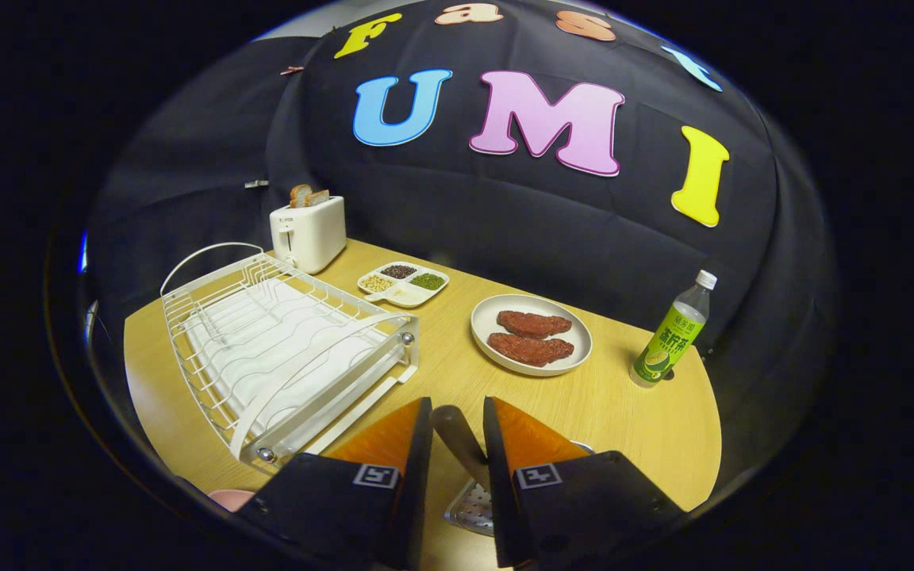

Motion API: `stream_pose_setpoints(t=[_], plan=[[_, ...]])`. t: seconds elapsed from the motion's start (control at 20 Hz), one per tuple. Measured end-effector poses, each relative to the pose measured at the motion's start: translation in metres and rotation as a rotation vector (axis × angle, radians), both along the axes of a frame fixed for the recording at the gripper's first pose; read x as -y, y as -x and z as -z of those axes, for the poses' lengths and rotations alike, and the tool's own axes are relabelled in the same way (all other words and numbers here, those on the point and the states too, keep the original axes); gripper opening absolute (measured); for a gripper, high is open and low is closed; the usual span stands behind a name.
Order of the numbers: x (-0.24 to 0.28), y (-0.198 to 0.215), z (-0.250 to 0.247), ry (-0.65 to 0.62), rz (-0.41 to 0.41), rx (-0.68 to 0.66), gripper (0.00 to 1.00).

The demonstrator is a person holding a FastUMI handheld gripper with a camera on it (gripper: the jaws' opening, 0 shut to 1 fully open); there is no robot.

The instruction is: Take the plate from the dish rack, then take the spoon from the basket and place it into the plate.

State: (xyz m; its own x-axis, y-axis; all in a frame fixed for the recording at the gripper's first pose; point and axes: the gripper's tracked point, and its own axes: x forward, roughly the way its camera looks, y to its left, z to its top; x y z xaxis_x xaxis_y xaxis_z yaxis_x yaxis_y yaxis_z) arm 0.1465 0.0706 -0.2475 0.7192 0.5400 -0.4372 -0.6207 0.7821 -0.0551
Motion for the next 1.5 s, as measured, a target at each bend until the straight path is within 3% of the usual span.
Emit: stream_pose_setpoints(t=[0.1,0.35,0.85,1.05,1.25,1.5], plan=[[0.003,-0.001,0.001,0.016,0.007,-0.004,0.27],[0.008,-0.003,-0.015,0.029,0.027,0.035,0.14],[0.034,0.022,-0.112,0.017,0.081,0.129,0.14],[0.029,0.044,-0.163,-0.084,0.102,0.111,0.14],[0.040,0.069,-0.169,-0.101,0.173,0.078,0.14],[0.034,0.123,-0.122,-0.034,0.194,0.035,0.14]])
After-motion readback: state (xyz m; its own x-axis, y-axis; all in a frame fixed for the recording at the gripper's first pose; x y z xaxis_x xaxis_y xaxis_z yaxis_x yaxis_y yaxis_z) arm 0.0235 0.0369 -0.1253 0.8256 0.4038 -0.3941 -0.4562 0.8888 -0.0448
